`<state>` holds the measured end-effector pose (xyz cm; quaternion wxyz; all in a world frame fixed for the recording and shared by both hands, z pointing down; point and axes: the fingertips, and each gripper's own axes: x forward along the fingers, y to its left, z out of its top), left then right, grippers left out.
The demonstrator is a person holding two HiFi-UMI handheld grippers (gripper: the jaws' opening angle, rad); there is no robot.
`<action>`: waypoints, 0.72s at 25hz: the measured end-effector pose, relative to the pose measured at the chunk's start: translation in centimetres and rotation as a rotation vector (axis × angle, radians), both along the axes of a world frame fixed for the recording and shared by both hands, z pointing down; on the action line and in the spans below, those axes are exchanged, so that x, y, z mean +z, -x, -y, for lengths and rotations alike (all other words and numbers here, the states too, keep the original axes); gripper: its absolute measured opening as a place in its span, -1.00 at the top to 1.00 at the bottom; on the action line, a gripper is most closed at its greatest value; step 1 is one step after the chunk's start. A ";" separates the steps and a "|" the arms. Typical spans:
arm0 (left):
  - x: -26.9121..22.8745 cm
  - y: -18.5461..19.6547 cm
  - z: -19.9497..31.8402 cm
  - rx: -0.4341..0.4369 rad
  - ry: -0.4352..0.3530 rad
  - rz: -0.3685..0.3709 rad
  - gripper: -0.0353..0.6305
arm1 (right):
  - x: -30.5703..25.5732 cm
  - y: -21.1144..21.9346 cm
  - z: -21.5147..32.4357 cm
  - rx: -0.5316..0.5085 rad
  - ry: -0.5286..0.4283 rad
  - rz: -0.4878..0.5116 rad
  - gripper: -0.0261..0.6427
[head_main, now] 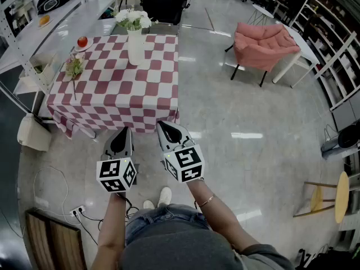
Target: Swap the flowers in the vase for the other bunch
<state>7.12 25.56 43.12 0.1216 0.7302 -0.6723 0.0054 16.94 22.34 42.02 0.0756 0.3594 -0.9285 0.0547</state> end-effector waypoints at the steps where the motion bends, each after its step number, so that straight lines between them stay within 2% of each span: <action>1: 0.0 0.0 0.2 -0.003 0.000 -0.001 0.84 | 0.0 0.0 0.2 -0.005 -0.002 -0.002 0.90; 11: 0.2 -0.6 1.5 -0.020 0.009 0.009 0.84 | 0.3 -0.7 1.8 -0.018 -0.004 0.005 0.89; 18: -0.4 -0.1 2.2 -0.055 0.000 0.006 0.84 | 0.5 -1.6 3.7 0.009 0.006 -0.004 0.89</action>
